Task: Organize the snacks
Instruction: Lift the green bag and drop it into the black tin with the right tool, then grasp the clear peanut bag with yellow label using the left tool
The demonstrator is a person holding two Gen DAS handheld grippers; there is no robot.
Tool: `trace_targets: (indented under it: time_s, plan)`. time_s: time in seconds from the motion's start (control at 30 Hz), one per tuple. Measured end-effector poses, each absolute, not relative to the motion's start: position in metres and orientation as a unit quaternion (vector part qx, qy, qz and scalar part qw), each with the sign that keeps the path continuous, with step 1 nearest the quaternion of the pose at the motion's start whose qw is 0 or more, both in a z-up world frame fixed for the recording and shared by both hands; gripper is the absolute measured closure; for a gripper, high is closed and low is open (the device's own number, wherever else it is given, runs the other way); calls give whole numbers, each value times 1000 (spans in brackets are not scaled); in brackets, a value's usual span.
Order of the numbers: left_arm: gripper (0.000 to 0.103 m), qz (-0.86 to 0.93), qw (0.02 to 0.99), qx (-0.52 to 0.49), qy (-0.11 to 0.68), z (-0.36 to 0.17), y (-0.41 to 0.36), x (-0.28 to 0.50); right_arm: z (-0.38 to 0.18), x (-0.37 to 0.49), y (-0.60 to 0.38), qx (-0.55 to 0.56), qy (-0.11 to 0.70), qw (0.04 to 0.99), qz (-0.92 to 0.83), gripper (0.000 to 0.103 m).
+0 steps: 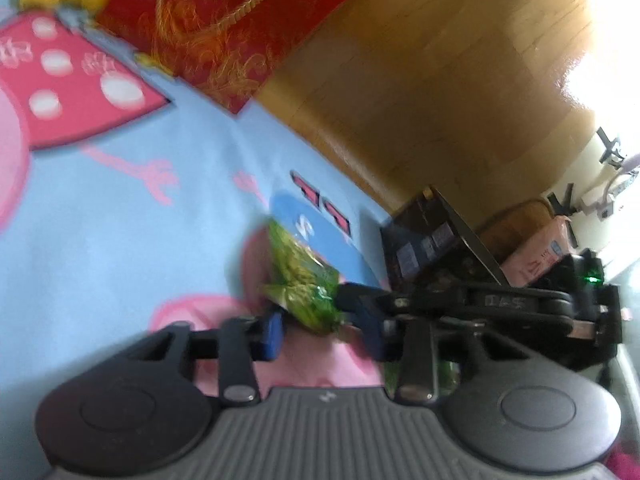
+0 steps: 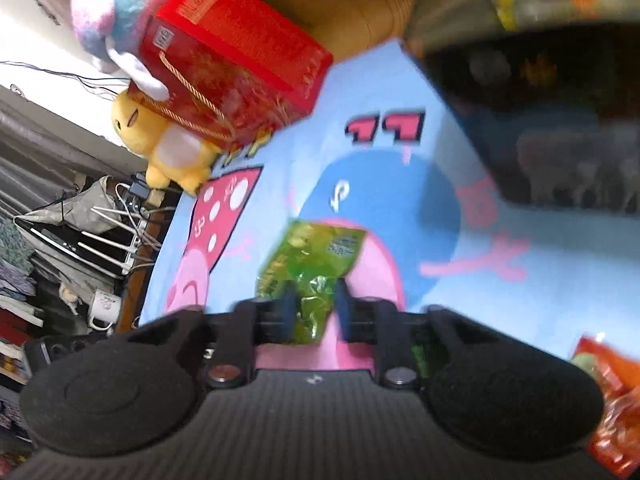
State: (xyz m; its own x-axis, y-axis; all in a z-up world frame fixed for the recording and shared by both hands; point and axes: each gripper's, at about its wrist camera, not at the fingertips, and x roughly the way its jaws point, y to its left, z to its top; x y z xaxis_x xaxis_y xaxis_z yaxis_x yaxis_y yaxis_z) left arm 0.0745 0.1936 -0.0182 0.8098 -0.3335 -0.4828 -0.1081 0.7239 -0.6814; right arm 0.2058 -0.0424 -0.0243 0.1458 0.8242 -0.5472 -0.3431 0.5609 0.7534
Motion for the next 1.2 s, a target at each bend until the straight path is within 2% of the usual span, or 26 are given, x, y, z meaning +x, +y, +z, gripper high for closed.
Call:
trace_targets:
  time_s: [0.07, 0.13, 0.27, 0.57, 0.77, 0.9, 0.97, 1.03, 1.2]
  plan:
    - [73, -60, 882, -359, 300, -19, 192, 74, -19, 199, -48, 239, 501, 726, 405, 89]
    - [76, -64, 886, -351, 296, -17, 189, 73, -9, 192, -57, 245, 483, 735, 408, 99]
    - [79, -120, 881, -362, 279, -1, 178, 72, 21, 179, -82, 249, 434, 761, 414, 99]
    - [80, -195, 919, -229, 255, 81, 92, 126, 68, 191, -171, 287, 316, 829, 360, 98]
    - [69, -237, 897, -189, 320, 66, 19, 197, 58, 201, -217, 224, 294, 899, 235, 89]
    - [51, -219, 913, -155, 306, 70, 0, 187, 54, 181, -252, 231, 273, 904, 233, 81]
    - [51, -235, 910, -162, 299, 73, 2, 172, 48, 167, -268, 243, 277, 895, 250, 80]
    - [51, -238, 905, -166, 311, 70, 0, 158, 34, 156, -274, 249, 304, 882, 261, 65]
    - [51, -242, 868, -177, 396, 37, -16, 150, 3, 118, -277, 252, 342, 865, 267, 65]
